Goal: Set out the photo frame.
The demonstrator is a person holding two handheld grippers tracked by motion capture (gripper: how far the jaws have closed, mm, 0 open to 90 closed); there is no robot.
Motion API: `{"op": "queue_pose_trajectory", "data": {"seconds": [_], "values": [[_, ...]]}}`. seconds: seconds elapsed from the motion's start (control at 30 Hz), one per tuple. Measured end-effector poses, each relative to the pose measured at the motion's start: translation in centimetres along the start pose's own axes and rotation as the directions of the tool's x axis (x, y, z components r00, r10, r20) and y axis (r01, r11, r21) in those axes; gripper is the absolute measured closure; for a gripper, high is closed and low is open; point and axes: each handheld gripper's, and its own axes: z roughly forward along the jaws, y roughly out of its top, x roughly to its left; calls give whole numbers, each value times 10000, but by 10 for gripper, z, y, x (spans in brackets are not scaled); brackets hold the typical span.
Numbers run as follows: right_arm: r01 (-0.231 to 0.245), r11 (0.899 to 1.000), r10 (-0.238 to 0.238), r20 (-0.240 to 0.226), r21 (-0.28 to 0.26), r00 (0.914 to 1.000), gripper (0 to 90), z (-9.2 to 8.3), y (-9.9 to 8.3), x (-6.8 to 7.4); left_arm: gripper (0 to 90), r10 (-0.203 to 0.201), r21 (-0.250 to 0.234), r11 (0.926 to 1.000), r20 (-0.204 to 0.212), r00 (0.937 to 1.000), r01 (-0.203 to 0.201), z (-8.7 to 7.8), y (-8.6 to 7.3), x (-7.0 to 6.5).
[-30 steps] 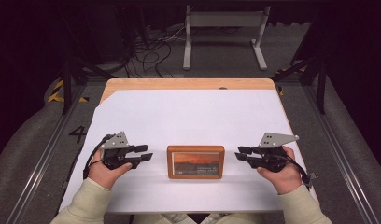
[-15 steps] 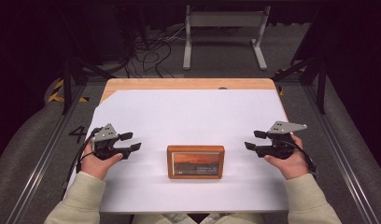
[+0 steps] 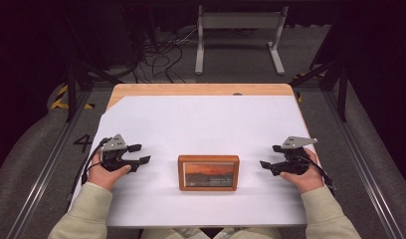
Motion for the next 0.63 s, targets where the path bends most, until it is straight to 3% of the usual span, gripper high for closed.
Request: {"op": "queue_pose_trajectory", "data": {"seconds": [0.2, 0.33, 0.63], "values": [[-61, 9983, 67, -99, 585, 9999, 176, 8, -5, 2, 384, 166, 222, 9996, 127, 9998, -169, 4, 0, -2], [80, 9982, -70, -162, 597, 9998, 175, 10, -5, 4, 382, 178, 341, 9993, 150, 9997, -183, 5, -1, -3], [-194, 9978, 204, -145, 626, 9997, 178, 9, -6, 4, 380, 6, 557, 9984, 116, 9999, -13, 6, 0, -3]]}}
